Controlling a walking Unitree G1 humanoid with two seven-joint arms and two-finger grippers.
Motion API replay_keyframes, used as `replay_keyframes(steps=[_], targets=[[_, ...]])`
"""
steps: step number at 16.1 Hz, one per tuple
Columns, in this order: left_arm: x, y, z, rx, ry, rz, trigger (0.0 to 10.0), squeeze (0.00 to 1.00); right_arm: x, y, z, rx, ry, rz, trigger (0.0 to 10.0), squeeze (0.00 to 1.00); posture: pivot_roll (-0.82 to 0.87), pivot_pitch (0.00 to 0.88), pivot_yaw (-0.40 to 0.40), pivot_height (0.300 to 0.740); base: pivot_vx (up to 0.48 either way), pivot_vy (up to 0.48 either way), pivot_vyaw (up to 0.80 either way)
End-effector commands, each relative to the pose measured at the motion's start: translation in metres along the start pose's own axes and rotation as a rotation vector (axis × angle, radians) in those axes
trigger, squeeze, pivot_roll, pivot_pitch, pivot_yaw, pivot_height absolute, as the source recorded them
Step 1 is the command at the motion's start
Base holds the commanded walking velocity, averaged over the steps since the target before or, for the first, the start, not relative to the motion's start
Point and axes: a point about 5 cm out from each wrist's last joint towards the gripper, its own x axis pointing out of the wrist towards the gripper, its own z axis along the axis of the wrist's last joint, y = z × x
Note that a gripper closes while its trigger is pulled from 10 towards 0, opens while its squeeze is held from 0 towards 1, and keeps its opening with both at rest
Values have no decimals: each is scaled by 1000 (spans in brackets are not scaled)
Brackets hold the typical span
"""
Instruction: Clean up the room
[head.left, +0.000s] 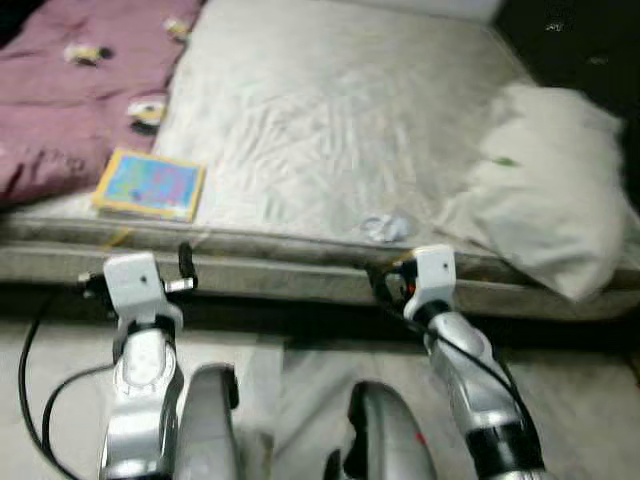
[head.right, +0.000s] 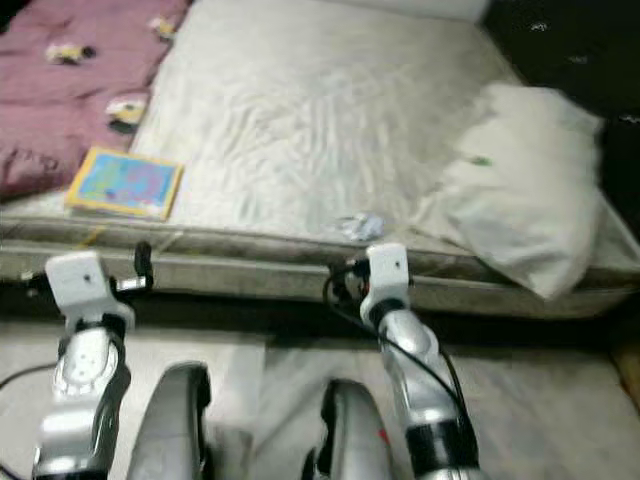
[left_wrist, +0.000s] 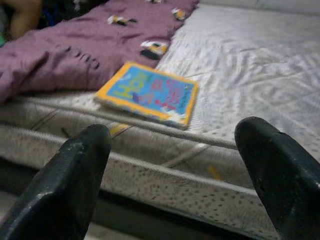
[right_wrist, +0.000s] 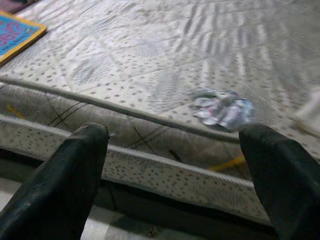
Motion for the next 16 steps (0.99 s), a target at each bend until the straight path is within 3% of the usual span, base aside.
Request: replay_keyframes(steps=[1,9,14,16], targets=[[0,3,2,2,-8,6,10000,0,1,1,2,0,-4,6,10000,0,23,123,-147,591,472,0,0],[-1,1,-1,-15,10,-6,10000,0,2,1,1,3,-3,6,10000,0,24,125,-154,591,463,0,0],[-1,-1,-7,-19,62,-13,10000,0,2,-2,-1,19,13,-19,10000,0,23,132,-153,591,112,0,0],[-1,-1,-9,-18,79,-27,10000,0,3,-3,-5,37,39,-44,10000,0,30,142,-150,591,0,0,-759]])
